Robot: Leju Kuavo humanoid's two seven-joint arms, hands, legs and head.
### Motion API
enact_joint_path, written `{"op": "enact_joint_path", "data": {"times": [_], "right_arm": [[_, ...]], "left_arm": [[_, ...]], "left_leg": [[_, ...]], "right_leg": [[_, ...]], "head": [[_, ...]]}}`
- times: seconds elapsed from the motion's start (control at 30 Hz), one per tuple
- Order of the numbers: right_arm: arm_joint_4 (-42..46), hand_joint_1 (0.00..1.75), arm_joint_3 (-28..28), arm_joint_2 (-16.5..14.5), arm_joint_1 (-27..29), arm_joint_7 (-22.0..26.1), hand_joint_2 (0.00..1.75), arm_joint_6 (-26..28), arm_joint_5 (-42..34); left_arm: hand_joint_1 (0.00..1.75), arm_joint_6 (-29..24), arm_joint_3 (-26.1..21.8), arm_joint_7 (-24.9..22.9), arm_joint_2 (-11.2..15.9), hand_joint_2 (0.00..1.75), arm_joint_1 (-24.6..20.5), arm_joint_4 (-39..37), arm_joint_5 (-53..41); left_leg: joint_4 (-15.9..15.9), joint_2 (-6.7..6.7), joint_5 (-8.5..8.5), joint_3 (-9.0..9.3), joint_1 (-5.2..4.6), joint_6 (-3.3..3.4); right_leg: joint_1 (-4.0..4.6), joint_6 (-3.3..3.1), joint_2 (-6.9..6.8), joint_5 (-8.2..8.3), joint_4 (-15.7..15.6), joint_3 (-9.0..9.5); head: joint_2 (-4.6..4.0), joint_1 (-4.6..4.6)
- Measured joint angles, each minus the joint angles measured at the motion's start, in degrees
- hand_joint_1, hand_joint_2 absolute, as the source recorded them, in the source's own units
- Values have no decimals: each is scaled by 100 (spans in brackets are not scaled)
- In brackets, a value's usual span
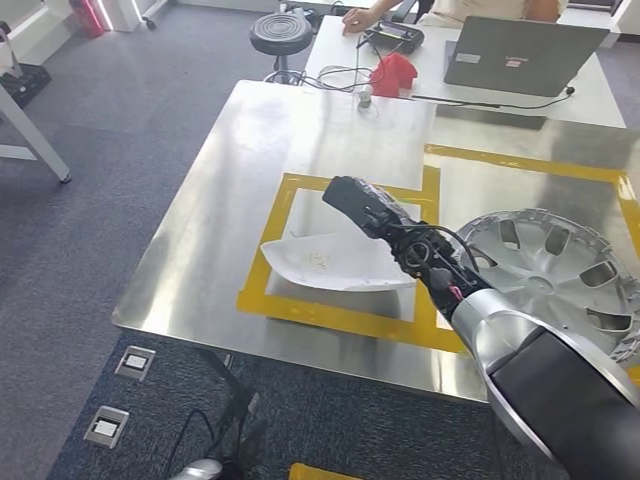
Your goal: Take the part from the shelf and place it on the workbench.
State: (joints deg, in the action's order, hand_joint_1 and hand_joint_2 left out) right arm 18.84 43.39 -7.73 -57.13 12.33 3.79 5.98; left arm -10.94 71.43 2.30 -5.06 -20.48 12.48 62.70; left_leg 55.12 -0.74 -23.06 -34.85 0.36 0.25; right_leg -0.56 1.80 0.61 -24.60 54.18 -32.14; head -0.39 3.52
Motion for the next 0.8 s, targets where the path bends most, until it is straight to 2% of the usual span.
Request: {"op": "enact_joint_path", "data": {"times": [0.3, 0.57, 0.8], "right_arm": [[41, 0, 79, 239, -553, -252, 0, 88, 373], [113, 0, 153, 410, -735, -417, 0, 86, 549], [168, 0, 209, 744, -834, -554, 0, 102, 684]], "left_arm": [[0, 76, 0, -92, 41, 0, 54, -2, 7], [0, 84, 0, -67, 75, 0, 81, -2, 5], [0, 116, 0, -56, 89, 0, 86, -2, -8]], "left_leg": [[0, 1, 1, 1, 0, 0], [0, 1, 1, 4, 0, 0], [0, 1, 1, 6, -1, 0]], "right_leg": [[0, 0, 1, 0, 0, 1], [0, 0, 1, 0, 0, 1], [0, 1, 0, 1, 0, 5]], "head": [[0, 0], [0, 0], [-1, 0]]}}
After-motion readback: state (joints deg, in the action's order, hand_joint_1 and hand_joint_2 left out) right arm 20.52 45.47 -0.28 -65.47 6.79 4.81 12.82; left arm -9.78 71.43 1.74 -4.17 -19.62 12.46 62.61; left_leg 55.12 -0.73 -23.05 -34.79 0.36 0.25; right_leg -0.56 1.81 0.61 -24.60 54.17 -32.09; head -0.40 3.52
